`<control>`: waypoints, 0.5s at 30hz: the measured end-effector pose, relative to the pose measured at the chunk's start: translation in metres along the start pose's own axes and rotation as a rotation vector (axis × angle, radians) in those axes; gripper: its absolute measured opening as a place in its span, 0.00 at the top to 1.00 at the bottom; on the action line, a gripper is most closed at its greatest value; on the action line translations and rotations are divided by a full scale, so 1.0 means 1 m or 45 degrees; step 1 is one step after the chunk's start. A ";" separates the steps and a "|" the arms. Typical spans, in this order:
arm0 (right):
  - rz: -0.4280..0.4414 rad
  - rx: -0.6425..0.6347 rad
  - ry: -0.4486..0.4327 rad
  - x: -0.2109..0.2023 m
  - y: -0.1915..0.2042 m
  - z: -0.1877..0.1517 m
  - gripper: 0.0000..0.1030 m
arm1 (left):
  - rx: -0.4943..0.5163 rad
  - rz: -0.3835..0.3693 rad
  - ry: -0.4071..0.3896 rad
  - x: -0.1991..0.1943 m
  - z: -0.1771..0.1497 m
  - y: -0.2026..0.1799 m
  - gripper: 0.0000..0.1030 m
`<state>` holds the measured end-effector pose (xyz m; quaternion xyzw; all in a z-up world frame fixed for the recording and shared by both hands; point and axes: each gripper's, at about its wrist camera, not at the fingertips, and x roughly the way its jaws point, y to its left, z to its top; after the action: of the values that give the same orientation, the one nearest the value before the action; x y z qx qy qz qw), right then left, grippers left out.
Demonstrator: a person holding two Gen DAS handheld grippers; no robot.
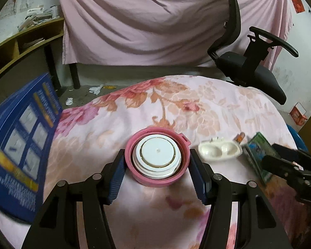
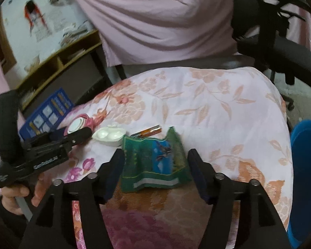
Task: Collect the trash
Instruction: 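Grasp the pink tape roll with the left tool while the right tool grasps the green wrapper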
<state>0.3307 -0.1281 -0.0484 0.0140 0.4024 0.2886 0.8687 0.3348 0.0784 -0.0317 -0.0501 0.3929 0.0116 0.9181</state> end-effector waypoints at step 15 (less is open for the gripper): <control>-0.137 -0.149 0.082 0.017 0.022 -0.004 0.55 | -0.038 -0.008 0.011 -0.003 -0.003 0.001 0.49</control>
<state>0.3261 -0.1021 -0.0570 -0.0676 0.4127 0.2646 0.8689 0.3301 0.0793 -0.0320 -0.0650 0.3964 0.0141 0.9157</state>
